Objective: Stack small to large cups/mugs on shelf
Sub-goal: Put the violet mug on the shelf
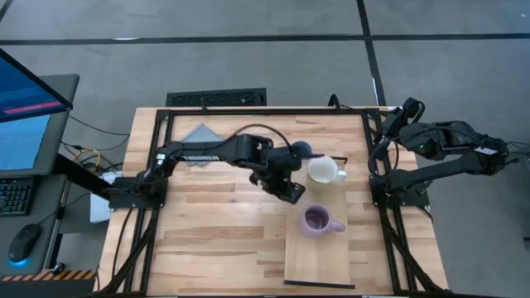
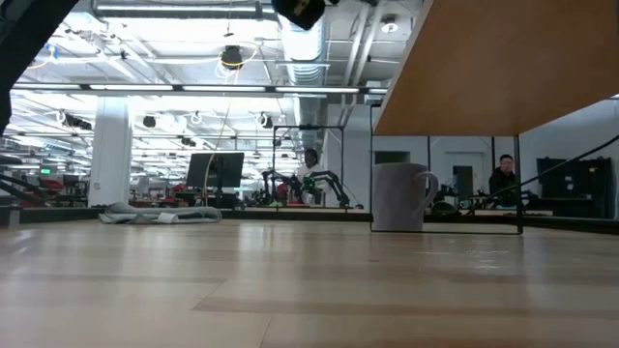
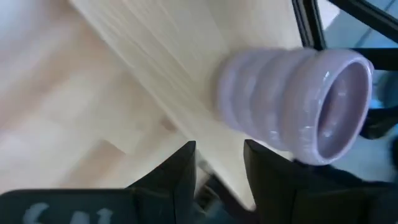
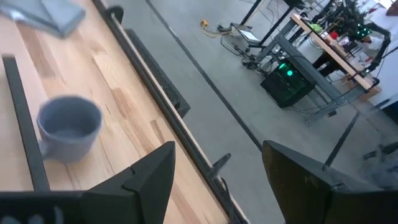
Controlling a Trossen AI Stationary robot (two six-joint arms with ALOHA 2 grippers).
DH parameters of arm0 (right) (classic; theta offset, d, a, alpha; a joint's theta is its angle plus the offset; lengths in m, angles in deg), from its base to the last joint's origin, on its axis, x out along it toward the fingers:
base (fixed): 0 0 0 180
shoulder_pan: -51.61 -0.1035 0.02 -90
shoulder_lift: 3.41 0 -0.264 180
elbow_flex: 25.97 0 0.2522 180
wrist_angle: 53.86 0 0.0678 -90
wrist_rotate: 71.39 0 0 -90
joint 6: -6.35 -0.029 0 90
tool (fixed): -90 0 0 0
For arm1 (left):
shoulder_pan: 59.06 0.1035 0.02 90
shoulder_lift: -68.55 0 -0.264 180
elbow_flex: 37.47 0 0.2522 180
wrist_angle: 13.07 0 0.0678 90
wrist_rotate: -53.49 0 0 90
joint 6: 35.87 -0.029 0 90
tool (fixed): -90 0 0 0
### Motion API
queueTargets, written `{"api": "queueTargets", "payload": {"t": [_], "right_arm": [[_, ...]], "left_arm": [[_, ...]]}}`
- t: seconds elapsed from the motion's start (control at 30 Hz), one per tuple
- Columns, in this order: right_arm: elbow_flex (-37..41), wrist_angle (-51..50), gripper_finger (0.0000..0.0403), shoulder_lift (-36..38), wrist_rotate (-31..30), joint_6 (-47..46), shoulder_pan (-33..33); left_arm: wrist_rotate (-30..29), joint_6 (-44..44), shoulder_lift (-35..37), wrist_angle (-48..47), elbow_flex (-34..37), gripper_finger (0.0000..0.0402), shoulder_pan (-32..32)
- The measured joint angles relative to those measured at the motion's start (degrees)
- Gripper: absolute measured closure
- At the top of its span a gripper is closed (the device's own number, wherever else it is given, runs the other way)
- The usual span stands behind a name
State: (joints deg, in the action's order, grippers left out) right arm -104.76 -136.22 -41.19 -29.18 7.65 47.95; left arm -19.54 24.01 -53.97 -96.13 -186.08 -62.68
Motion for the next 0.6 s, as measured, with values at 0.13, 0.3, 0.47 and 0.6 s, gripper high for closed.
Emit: {"api": "queueTargets", "payload": {"t": [0.13,0.3,0.47,0.6], "right_arm": [[0.0,2.48,0.0138,0.02,2.57,-2.08,0.02],[0.0,6.85,0.0138,0.02,6.54,-3.28,0.0],[0.0,8.23,0.0138,0.0,10.06,-3.38,-0.06],[0.0,8.25,0.0138,0.02,10.43,-3.39,-0.05]], "left_arm": [[-8.56,-10.48,2.59,-5.02,-0.02,0.0277,1.71],[-22.52,-21.73,6.09,-10.95,-0.02,0.0277,3.59],[-35.38,-29.84,10.73,-15.58,-0.02,0.0277,4.83],[-43.59,-32.65,14.75,-17.87,-0.02,0.0277,5.34]]}}
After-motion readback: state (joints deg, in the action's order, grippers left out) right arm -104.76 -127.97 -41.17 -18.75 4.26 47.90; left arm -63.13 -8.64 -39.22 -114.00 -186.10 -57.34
